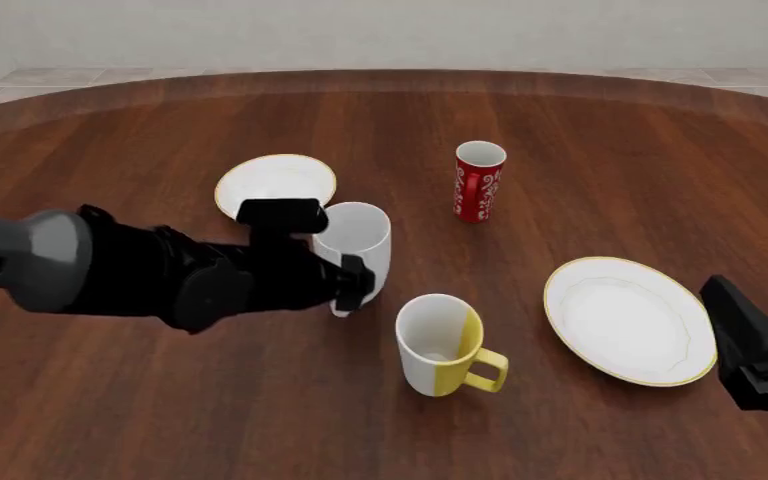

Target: Put the white mug on the left plate.

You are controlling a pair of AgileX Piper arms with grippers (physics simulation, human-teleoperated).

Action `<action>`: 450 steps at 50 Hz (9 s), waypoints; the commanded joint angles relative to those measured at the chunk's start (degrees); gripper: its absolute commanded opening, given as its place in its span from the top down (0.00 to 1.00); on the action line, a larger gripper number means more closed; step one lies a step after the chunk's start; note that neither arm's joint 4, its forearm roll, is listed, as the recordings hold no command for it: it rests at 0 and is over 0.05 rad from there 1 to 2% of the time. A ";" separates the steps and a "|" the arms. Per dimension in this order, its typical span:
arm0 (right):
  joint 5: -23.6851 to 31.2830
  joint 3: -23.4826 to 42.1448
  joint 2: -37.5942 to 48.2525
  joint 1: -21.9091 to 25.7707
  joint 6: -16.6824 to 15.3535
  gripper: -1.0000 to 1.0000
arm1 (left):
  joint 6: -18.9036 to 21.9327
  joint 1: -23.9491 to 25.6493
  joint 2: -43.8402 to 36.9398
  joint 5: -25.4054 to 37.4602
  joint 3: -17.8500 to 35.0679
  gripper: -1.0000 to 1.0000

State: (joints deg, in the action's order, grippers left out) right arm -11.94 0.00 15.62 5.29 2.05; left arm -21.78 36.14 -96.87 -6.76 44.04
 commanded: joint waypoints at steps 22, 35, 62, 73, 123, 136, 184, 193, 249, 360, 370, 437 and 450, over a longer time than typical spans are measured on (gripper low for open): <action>0.27 0.00 -0.03 0.11 0.13 0.00 | 1.38 0.15 -0.64 -2.47 -2.45 1.00; -9.63 0.00 10.81 0.10 0.21 0.00 | 6.50 0.66 7.87 3.25 -0.11 1.00; -14.85 0.00 16.76 -0.88 0.30 0.00 | 16.69 -2.87 15.23 21.24 14.19 1.00; -15.70 0.00 17.76 -0.98 0.43 0.00 | 20.38 -6.93 12.74 22.08 17.52 1.00; -8.08 0.00 10.50 -1.70 0.48 0.00 | 22.01 -9.63 0.76 27.42 34.94 1.00; -5.34 0.00 8.07 -1.90 0.31 0.00 | 15.34 -13.43 -6.23 29.97 40.93 1.00; -13.52 0.00 16.84 -1.87 -0.07 0.00 | 18.18 -23.62 -19.51 30.72 48.20 1.00; -12.87 0.00 16.24 -1.94 0.00 0.00 | 17.91 -22.72 -20.17 29.43 46.70 1.00; -18.08 0.00 21.84 -3.05 0.43 0.00 | 16.59 -22.56 -26.56 28.83 49.00 1.00; -19.02 0.00 22.60 -2.58 0.68 0.00 | 14.81 -22.91 -28.68 27.87 46.73 0.00; -18.19 0.00 21.77 -2.51 0.75 0.00 | 14.51 -22.62 -28.82 27.22 45.77 0.00; -17.95 0.00 21.04 -1.61 0.48 0.00 | 13.09 -21.85 -25.91 23.48 38.63 0.00; -18.08 0.00 21.18 -1.64 0.53 0.00 | 12.93 -21.04 -24.08 22.97 36.96 0.00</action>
State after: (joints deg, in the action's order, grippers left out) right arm -30.50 0.00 37.32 3.61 2.57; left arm -8.66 14.58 -122.11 16.59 82.21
